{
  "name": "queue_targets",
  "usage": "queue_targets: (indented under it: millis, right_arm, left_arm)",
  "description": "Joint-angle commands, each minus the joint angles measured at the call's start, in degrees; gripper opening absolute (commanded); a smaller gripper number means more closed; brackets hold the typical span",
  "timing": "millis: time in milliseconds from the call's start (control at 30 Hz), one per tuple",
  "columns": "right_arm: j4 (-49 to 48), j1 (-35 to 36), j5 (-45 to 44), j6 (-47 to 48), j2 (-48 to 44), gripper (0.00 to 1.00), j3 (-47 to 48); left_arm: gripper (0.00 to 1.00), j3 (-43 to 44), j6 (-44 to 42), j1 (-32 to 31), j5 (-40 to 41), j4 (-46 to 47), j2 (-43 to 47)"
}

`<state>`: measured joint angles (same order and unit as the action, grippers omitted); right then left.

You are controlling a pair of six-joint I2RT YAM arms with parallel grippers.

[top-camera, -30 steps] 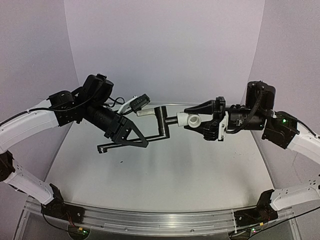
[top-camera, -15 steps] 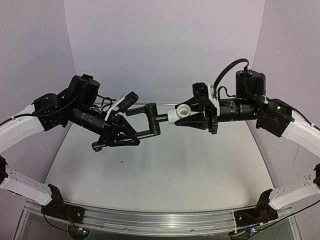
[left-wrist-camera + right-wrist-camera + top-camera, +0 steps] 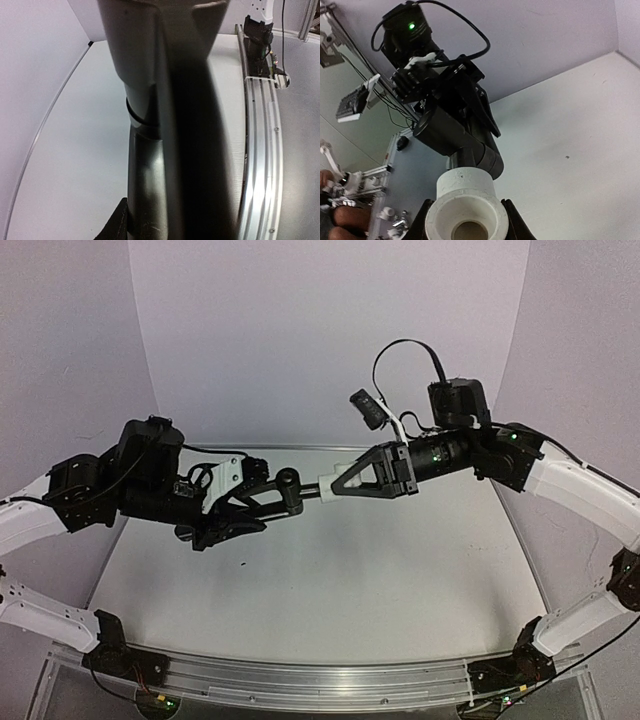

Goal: Install the water faucets

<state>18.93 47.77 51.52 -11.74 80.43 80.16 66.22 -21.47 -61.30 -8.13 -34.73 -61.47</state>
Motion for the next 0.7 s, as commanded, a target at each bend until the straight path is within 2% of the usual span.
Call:
queue_targets:
  millis: [0, 67, 133, 200, 233, 267, 333, 467, 667]
  right_arm:
    - [-4.05, -2.5, 6.27, -14.18, 2.44, 0.01, 3.09]
    - [-3.97, -2.57, 5.52, -13.65, 2.59, 0.21, 4.09]
    - [-3.7, -2.61, 3.36, -10.33, 2.25, 0.48, 5.74]
    - [-2.92, -2.71, 0.33, -4.93, 1.36, 0.69, 8.16]
    - [-2.4, -2.74, -1.81, -1.93, 0.8, 0.84, 9.14]
    - [-1.93, -2.74, -3.89, 2.16, 0.18, 0.93, 10.06]
    - [-1.29, -2.73, -8.46, 11.6, -1.91, 0.98, 10.98]
    - [-1.63, -2.73, -14.92, 32.02, -6.36, 0.98, 9.59]
    - [-1.7, -0.54, -16.78, 56.08, -12.74, 0.98, 3.17]
  left_arm:
    - [0.0, 1.31, -5.96, -2.33, 3.26, 8.94, 1.46]
    - [0.0, 1.86, -4.22, -2.33, 2.43, 8.64, 1.13]
    - [0.0, 3.97, -1.55, -2.32, 0.83, 6.32, -0.54]
    - [0.0, 6.03, 1.94, -2.33, -0.36, 3.44, -2.49]
    - [0.0, 6.53, 3.44, -2.3, -0.96, 2.64, -3.1]
    - [0.0, 6.81, 5.2, -2.28, -1.7, 2.28, -3.43]
    - [0.0, 7.18, 9.19, -2.24, -2.52, 1.97, -3.69]
    - [0.0, 7.17, 16.14, -0.82, -6.51, 2.82, -2.37]
    - [0.0, 8.41, 27.35, 5.5, -21.48, 4.56, -2.26]
